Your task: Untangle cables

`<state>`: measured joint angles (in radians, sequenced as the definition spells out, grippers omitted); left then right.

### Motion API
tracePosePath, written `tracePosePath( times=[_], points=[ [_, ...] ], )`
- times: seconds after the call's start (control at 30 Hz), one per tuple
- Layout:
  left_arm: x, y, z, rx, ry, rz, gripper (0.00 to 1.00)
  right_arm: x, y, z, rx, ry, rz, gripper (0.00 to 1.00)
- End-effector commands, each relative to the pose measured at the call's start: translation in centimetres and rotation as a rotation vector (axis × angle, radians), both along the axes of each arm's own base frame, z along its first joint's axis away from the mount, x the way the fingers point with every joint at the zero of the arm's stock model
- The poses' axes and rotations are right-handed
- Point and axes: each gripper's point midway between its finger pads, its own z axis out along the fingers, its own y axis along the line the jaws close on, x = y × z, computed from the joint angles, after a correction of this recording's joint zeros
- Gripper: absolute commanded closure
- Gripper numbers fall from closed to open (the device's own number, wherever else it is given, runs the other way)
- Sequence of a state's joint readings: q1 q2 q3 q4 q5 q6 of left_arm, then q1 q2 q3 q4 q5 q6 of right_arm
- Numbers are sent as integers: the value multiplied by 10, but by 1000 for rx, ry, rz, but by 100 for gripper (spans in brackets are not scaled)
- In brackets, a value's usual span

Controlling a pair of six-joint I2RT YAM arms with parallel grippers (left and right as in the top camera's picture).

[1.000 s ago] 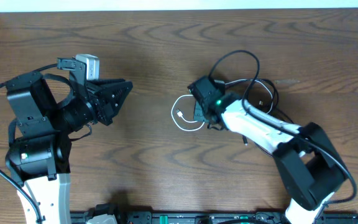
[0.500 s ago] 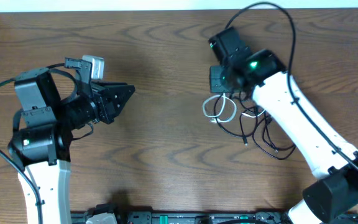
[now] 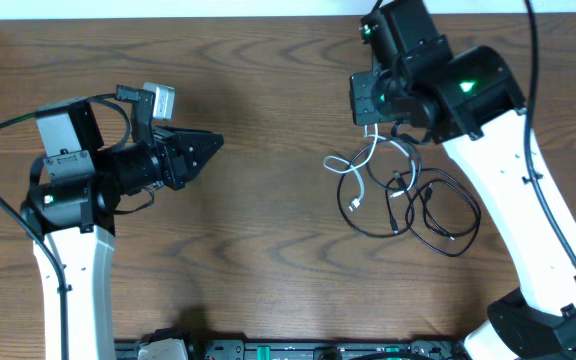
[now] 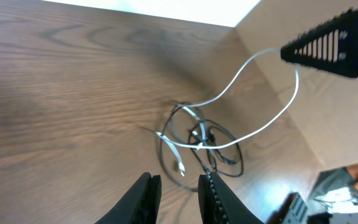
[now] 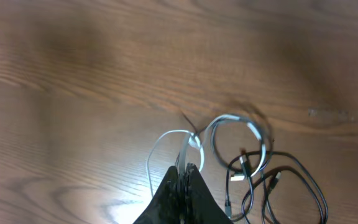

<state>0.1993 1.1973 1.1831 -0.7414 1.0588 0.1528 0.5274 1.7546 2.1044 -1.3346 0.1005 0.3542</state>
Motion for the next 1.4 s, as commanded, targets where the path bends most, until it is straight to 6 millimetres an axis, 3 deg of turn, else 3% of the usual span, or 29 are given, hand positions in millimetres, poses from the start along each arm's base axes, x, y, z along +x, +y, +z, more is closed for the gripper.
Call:
tracePosePath(
  times=[0.0,0.4,0.6,0.97,1.03,1.2,1.27,1.3,1.37],
  points=[
    [-7,-13,13,-60,-44,-92,74,-4,1,22,35,-40,31,99],
    [-27,-54,21,-91,-86,-273,66,-21,27,23,126,11,194,99],
    [-34,-74,23,-82,-119,-345,65,-24,27,25,124,8,209,99],
    [-29,-75,20,-62,-126,-336,65,-25,-25,5,-59,67,-5,96],
    [-29,-75,20,-67,-115,-331,65,-25,-30,-4,-86,93,-30,79],
    [-29,-75,20,-72,-99,-328,65,-26,-31,-36,-149,178,-3,57],
    [-30,-75,19,-73,-95,-327,65,-29,-32,-55,-194,222,36,34],
    [-30,-75,19,-73,-92,-327,65,-30,-33,-63,-211,239,51,27],
    [-30,-75,19,-74,-91,-327,65,-33,-35,-81,-250,270,98,20]
  ],
)
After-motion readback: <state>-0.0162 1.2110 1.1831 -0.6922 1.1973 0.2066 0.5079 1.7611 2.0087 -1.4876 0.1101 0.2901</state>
